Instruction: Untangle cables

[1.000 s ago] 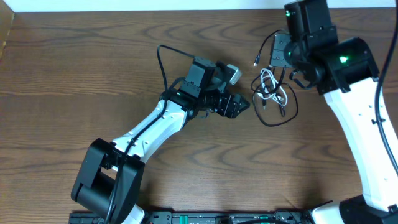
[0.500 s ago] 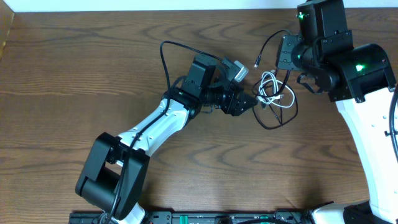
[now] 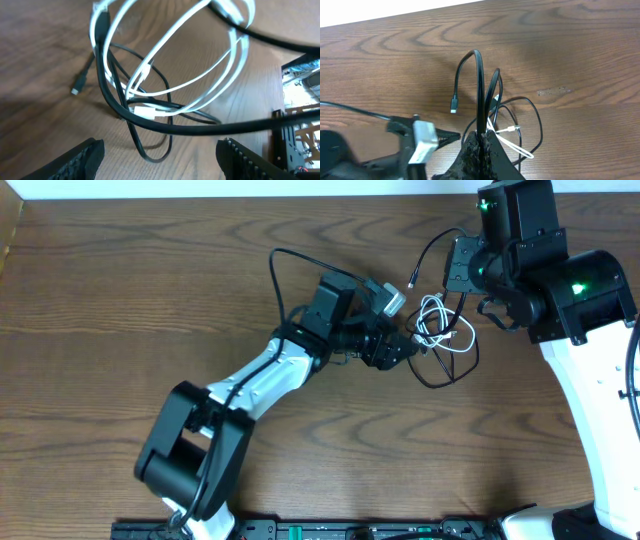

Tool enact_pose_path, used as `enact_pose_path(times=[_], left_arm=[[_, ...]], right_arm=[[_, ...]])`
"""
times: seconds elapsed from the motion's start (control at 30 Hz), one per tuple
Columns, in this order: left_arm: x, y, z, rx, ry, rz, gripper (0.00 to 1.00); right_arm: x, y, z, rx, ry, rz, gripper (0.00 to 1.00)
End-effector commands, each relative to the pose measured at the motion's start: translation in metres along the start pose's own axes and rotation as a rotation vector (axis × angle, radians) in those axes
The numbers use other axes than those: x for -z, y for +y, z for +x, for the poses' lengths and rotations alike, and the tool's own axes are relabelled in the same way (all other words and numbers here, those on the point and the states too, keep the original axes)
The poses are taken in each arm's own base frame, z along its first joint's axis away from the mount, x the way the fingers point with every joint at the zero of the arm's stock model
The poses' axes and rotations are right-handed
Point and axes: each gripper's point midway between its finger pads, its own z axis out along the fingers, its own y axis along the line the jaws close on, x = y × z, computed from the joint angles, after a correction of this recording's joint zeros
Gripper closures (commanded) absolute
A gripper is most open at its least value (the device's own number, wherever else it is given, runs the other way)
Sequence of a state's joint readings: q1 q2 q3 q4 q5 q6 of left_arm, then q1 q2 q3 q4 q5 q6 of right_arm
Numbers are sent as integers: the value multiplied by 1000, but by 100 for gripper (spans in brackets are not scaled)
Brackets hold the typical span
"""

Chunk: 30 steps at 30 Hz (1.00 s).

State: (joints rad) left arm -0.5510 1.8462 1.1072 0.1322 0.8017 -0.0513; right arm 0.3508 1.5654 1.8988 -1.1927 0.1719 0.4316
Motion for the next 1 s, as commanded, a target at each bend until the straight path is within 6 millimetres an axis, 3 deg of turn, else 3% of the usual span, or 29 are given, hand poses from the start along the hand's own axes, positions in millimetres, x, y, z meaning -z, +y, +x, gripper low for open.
enact_pose_path(times=[0.0, 0.27, 0.5, 0.87, 0.97], left_arm=[[-12, 5, 13, 4, 30, -1, 24], [-25, 22, 28, 20, 58, -66, 23], [-27, 30, 30, 20, 56, -105, 23], [-42, 18, 31, -24, 53, -90, 25], [-44, 21, 36, -15, 64, -92, 38]], right_arm=[[14, -1, -9, 3, -39, -12, 99], [14, -6, -9, -6, -33, -8, 99], [14, -8, -8, -9, -31, -5, 99], [14, -7, -5, -7, -16, -13, 99], [14, -6, -5, -7, -14, -16, 99]])
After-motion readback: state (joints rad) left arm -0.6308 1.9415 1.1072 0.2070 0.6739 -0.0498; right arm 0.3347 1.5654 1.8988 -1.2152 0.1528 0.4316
